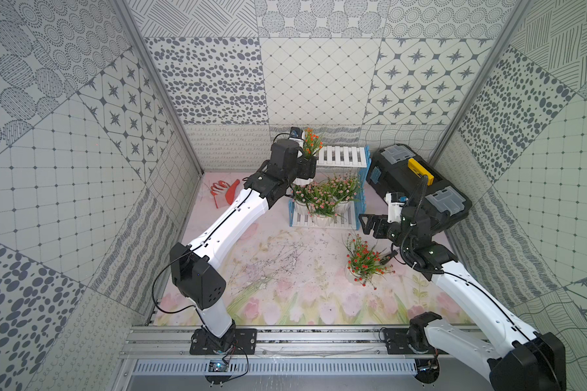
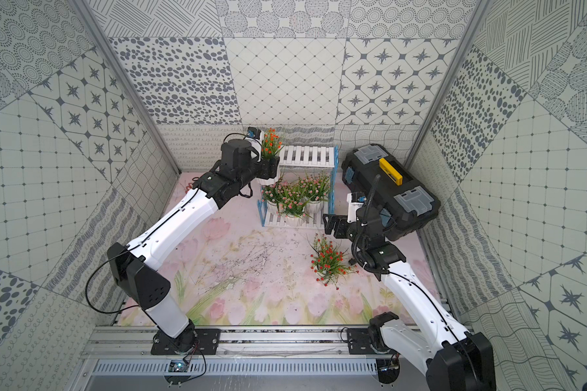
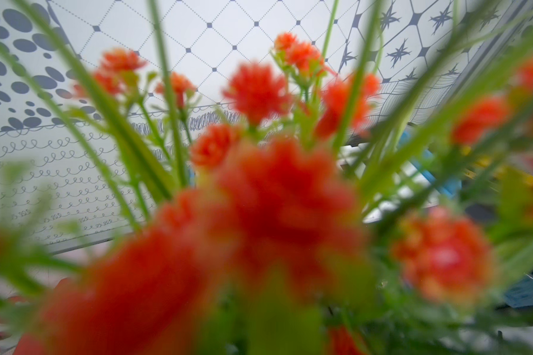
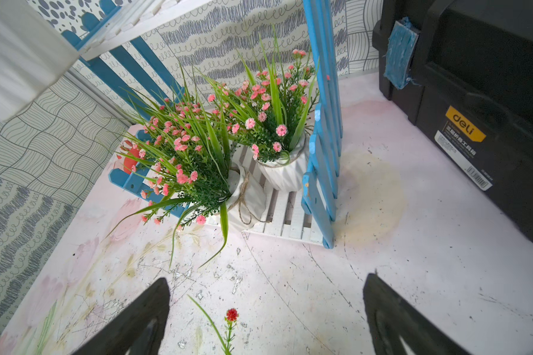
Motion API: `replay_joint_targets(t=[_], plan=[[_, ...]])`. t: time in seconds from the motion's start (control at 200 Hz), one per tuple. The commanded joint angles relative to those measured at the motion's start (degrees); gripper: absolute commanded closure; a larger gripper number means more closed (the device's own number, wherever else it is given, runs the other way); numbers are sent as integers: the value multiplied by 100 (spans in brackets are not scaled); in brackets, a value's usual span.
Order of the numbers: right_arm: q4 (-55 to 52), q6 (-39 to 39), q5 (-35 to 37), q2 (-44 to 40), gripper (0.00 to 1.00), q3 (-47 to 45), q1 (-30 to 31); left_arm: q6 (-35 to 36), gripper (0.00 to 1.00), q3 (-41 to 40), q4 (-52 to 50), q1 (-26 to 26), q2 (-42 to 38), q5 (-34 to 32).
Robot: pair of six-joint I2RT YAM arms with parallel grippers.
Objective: Place the baby's breath potted plants on the rack by color
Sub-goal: Place the baby's breath potted plant on the rack.
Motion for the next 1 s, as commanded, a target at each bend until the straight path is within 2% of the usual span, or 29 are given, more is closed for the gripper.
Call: replay_joint_targets(t=[0.0, 0.455, 0.996], plan=[[277, 32, -155, -122, 2, -82, -20, 386, 32, 549, 479, 180, 274, 575], [586, 4, -437, -202, 2, -272, -17, 549, 32, 1636, 823, 368, 1117, 1066], [861, -43, -538, -55, 2, -346, -19, 769, 31, 3764, 63, 574, 2495, 1425]])
